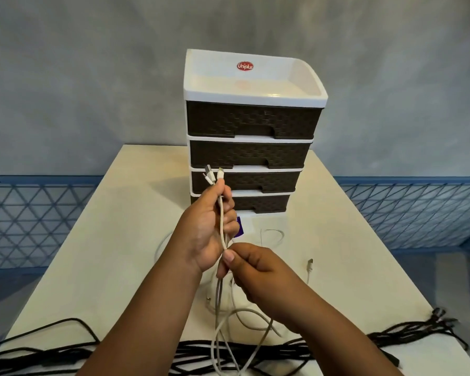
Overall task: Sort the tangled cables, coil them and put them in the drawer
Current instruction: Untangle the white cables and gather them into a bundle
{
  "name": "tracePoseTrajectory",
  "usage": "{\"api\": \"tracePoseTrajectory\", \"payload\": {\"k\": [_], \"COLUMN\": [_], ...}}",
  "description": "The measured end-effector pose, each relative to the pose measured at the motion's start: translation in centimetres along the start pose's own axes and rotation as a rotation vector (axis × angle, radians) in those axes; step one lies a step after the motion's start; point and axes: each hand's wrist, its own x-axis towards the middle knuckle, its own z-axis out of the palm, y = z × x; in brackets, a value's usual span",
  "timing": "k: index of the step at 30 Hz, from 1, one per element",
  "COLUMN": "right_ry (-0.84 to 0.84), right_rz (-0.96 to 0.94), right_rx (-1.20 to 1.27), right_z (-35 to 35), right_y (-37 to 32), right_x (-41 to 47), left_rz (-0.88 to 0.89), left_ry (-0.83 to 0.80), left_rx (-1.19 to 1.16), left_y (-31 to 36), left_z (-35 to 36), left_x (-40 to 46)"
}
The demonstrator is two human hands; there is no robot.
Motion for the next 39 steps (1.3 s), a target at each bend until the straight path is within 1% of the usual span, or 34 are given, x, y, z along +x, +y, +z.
{"api": "tracePoseTrajectory", "payload": {"k": [2, 4, 7, 8, 9, 11, 14, 16, 18, 20, 21, 23, 25, 29, 31, 33, 34, 36, 37, 39], "right_ry": [0.004, 0.011, -0.068, -0.096, -0.108, -0.100, -0.007, 0.092, 0.183, 0.258, 0.300, 0.373, 0.366, 0.321, 0.286, 0.249, 0.240, 0.248, 0.213, 0.007], "right_rz": [-0.022, -0.042, -0.045, -0.035, -0.021, 0.014, 0.080, 0.122, 0.153, 0.154, 0.111, -0.046, -0.217, -0.473, -0.538, -0.559, -0.525, -0.342, -0.204, 0.048], "right_rx": [-0.025, 0.004, 0.085, 0.038, -0.063, -0.320, -0.646, -0.740, -0.671, -0.491, -0.416, -0.318, -0.231, -0.167, -0.126, -0.029, 0.046, 0.099, 0.048, -0.187], "right_z": [-0.2, -0.5, -1.0, -1.4, -1.9, -3.0, -5.2, -6.6, -8.1, -9.0, -9.3, -9.4, -9.0, -7.5, -7.0, -6.8, -6.9, -7.1, -7.0, -6.4], "right_y": [0.1, 0.6, 2.0, 2.7, 3.4, 5.0, 6.9, 6.7, 5.0, 2.3, 0.7, -2.1, -4.7, -8.2, -8.8, -7.8, -6.7, -3.9, -2.4, 0.4], "right_x": [0.1, 0.2, 0.0, -0.1, -0.2, -0.2, 0.2, 0.4, 0.4, 0.2, 0.1, -0.1, -0.2, -0.2, 0.1, 0.6, 1.0, 1.3, 1.1, 0.3], "left_rz": [0.007, 0.005, 0.035, 0.056, 0.077, 0.116, 0.154, 0.170, 0.189, 0.205, 0.204, 0.184, 0.133, 0.005, -0.016, 0.021, 0.046, 0.092, 0.109, 0.148], "left_ry": [-0.024, -0.053, -0.110, -0.126, -0.134, -0.136, -0.123, -0.085, -0.025, 0.023, 0.036, 0.035, -0.026, -0.254, -0.283, -0.248, -0.233, -0.236, -0.242, -0.247], "left_rx": [-0.032, -0.139, -0.228, -0.236, -0.235, -0.227, -0.228, -0.219, -0.184, -0.103, -0.050, 0.089, 0.219, 0.463, 0.535, 0.489, 0.422, 0.276, 0.215, 0.145], "left_y": [-0.2, 0.0, 1.3, 1.8, 2.3, 2.9, 3.2, 3.2, 3.3, 3.3, 3.2, 2.8, 2.1, 0.6, 0.1, 0.1, 0.4, 1.3, 1.8, 2.5], "left_z": [0.5, 0.8, 0.5, 0.2, -0.1, -0.7, -1.4, -1.7, -1.8, -1.8, -1.8, -1.6, -1.0, 1.1, 1.9, 2.0, 2.0, 1.7, 1.5, 1.1], "left_x": [-0.3, -0.5, -0.6, -0.6, -0.7, -1.0, -1.5, -1.6, -1.7, -1.7, -1.7, -1.7, -1.9, -3.2, -3.4, -3.0, -2.8, -2.5, -2.5, -2.5]}}
